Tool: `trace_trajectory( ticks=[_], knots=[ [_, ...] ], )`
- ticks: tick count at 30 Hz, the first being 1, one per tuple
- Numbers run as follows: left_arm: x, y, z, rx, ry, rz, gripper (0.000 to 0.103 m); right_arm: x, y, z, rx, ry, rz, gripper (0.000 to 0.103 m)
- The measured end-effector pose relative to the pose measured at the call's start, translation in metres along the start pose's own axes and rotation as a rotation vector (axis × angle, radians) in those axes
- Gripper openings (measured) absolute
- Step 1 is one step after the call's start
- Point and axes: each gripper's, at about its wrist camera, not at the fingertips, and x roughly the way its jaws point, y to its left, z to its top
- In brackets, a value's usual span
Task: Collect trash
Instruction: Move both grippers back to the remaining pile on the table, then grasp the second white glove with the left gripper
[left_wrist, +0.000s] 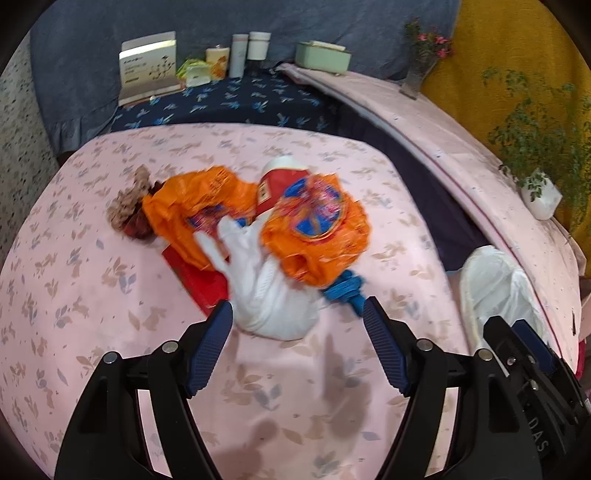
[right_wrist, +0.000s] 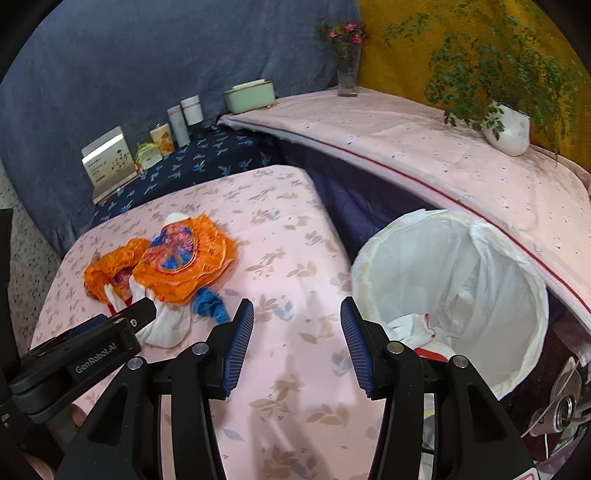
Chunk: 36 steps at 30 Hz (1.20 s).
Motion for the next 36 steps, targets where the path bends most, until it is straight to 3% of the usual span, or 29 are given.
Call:
trace_trajectory(
  ticks=[6,12,15,18,20,23,36],
  knots=[
    [0.018,0.017,-0.005,-0.024,0.038,0.016,0.069,0.02,0.021,-0.007,-0.032,0.042,0.022,0.048],
    [0.036,0.019,-0.007,-0.05,0.092,-0.015,0.065,0.036,0.031,-0.008,-0.048,0.067,0.03,0.048],
    [0.045,0.018,-0.007,-0.055,0.115,-0.023,0.056,0.041,0.032,-0.009,-0.044,0.077,0.029,0.048],
    [0.051,0.019,-0.007,-0.069,0.131,-0.037,0.041,0.047,0.032,-0.009,-0.043,0.087,0.026,0.048],
    [0.051,0.02,-0.006,-0.069,0.127,-0.045,0.024,0.051,0.033,-0.008,-0.044,0.093,0.027,0.048],
    [0.047,0.024,-0.004,-0.066,0.118,-0.053,0.013,0.056,0.037,-0.008,-0.05,0.099,0.035,0.048],
    [0.042,0.057,0.004,-0.107,0.098,-0.015,0.01,0.093,0.077,-0.002,-0.097,0.136,0.088,0.048]
  ],
)
